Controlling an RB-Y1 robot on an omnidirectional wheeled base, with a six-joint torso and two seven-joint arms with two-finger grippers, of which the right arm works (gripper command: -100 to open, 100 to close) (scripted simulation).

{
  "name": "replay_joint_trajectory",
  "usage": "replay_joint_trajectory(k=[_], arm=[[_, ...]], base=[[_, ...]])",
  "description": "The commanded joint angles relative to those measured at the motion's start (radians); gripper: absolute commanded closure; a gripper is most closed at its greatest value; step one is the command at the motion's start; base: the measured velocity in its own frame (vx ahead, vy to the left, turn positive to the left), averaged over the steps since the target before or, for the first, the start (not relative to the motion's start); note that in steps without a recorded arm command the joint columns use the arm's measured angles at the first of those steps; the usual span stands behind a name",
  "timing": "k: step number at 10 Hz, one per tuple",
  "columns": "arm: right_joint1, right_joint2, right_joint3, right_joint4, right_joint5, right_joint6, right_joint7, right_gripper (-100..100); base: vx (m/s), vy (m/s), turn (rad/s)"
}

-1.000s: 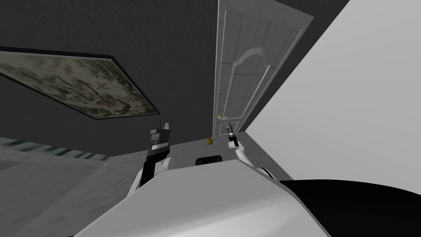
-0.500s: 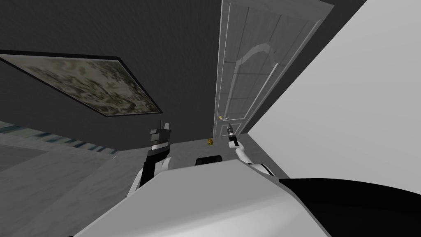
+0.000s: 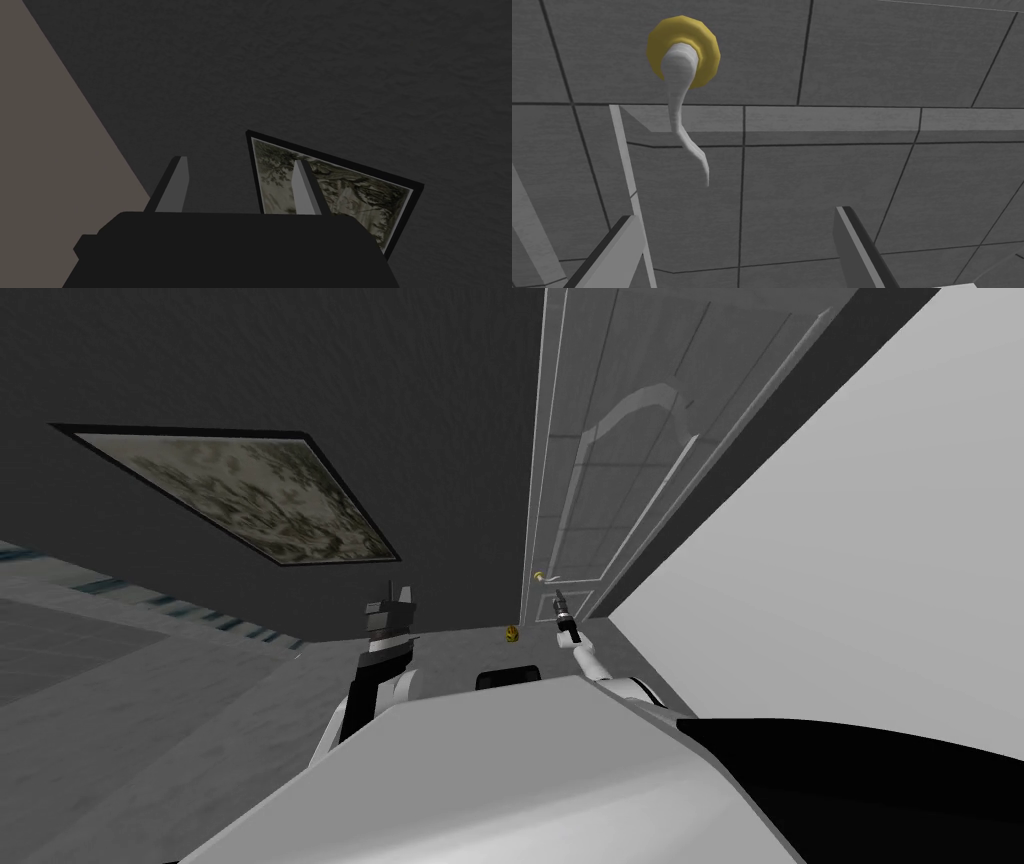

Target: Pull the door open

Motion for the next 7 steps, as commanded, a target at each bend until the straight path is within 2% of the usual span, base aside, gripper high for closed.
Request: replay_joint_trajectory(k=[1, 2, 6, 7], arm=[[-0.026, -0.009, -0.001, 0.050, -0.002, -0.003, -0.005, -100], [-0.026, -0.009, -0.001, 0.062, -0.002, -0.003, -0.005, -100], [-0.078, -0.028, -0.003, 0.186, -0.006, -0.012, -0.014, -100], [-0.096, -0.035, -0.004, 0.229, -0.007, -0.015, -0.017, -100]], base=[[0.024, -0.069, 0.209], [0.020, -0.059, 0.067], [0.024, -0.068, 0.135], [0.023, -0.083, 0.151]])
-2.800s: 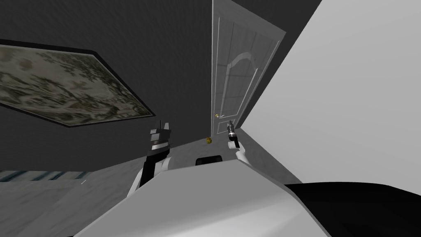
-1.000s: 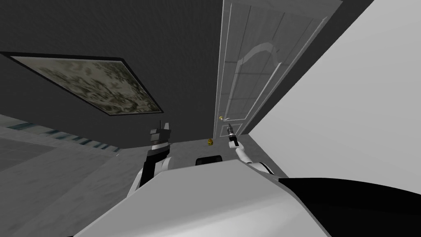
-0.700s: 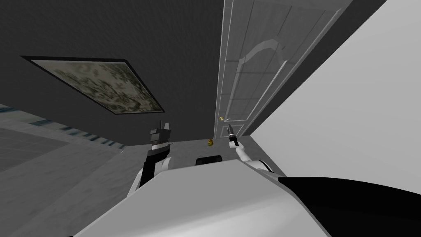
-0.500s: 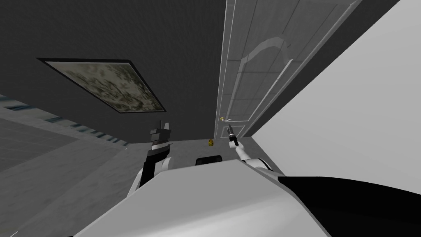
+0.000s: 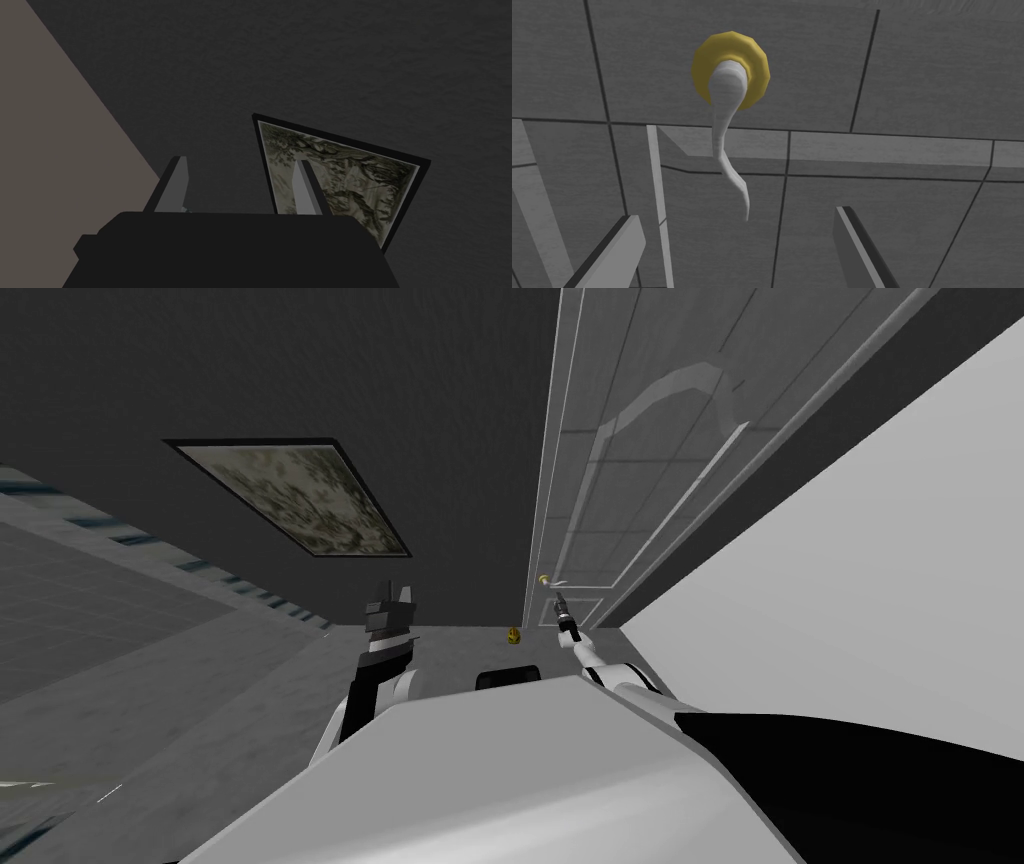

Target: Pull the door open

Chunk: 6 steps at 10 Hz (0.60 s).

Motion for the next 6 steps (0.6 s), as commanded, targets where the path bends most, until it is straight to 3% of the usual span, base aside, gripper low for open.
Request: replay_joint_trajectory(k=[1, 2, 6], arm=[[-0.011, -0.011, 0.000, 0.038, -0.002, 0.005, -0.007, -100], [-0.011, -0.009, 0.000, 0.029, -0.001, 0.001, -0.005, -100], [0.027, -0.064, -0.019, 0.051, -0.017, -0.031, -0.049, -100]], base=[[0.036, -0.097, 0.226], [0.018, -0.050, 0.050], [0.180, 0.000, 0.124]])
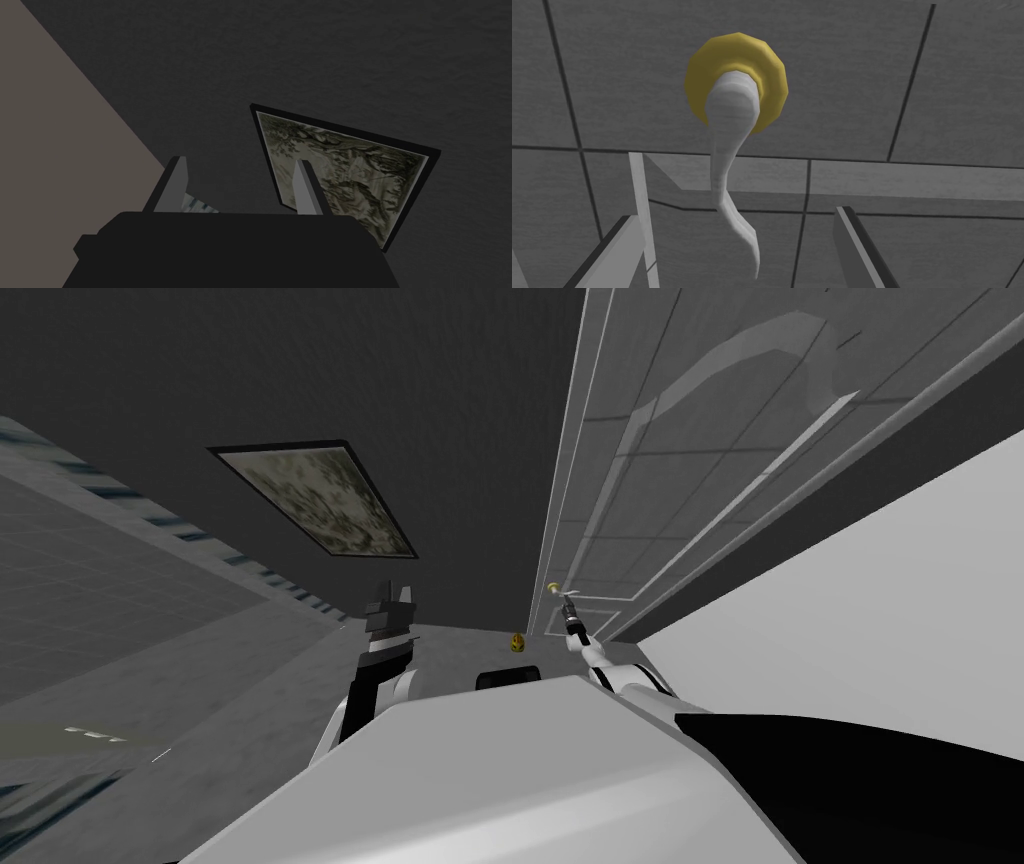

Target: Pull the door open

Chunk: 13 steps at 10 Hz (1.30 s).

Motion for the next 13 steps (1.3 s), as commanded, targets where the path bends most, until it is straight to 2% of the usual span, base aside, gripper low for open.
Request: replay_joint_trajectory(k=[1, 4, 5, 6, 11, 13], arm=[[0.021, -0.017, -0.010, -0.007, -0.007, -0.006, -0.014, -100], [0.048, -0.054, -0.024, 0.006, -0.018, -0.029, -0.044, -100], [0.038, -0.044, -0.020, 0.015, -0.015, -0.030, -0.035, -100], [0.038, -0.044, -0.020, 0.015, -0.015, -0.030, -0.035, 100], [0.038, -0.044, -0.020, 0.015, -0.015, -0.030, -0.035, 100], [0.041, -0.054, -0.001, 0.017, -0.001, -0.038, -0.062, 100]], base=[[0.202, 0.011, 0.142], [0.219, -0.007, 0.130], [0.102, -0.007, 0.027], [-0.014, 0.001, -0.022], [-0.020, 0.001, 0.000], [-0.137, -0.038, 0.097]])
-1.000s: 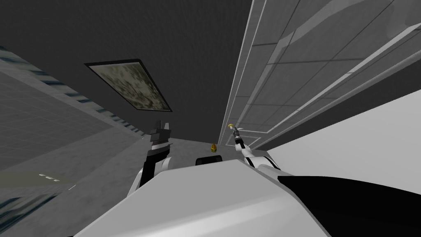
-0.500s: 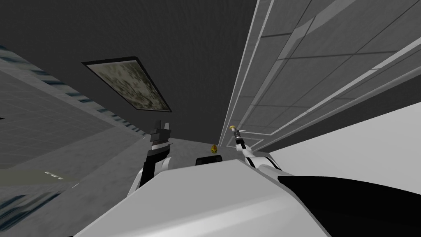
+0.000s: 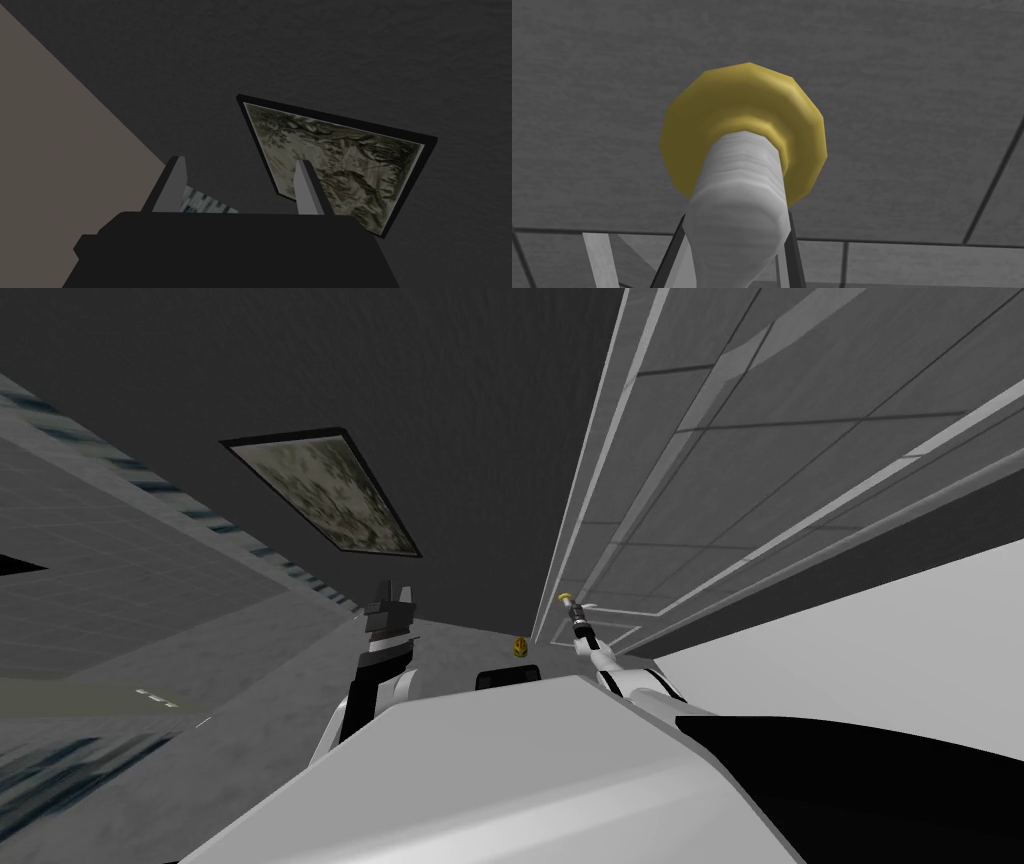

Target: Pull the door open

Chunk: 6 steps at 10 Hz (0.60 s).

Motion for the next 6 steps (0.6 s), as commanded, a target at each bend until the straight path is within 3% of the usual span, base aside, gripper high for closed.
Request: replay_joint_trajectory(k=[1, 6], arm=[[0.001, -0.002, 0.012, 0.010, 0.009, -0.010, -0.013, 100], [0.007, -0.032, 0.060, 0.014, 0.047, -0.034, -0.080, 100]], base=[[-0.185, -0.052, 0.083], [-0.228, -0.064, 0.112]])
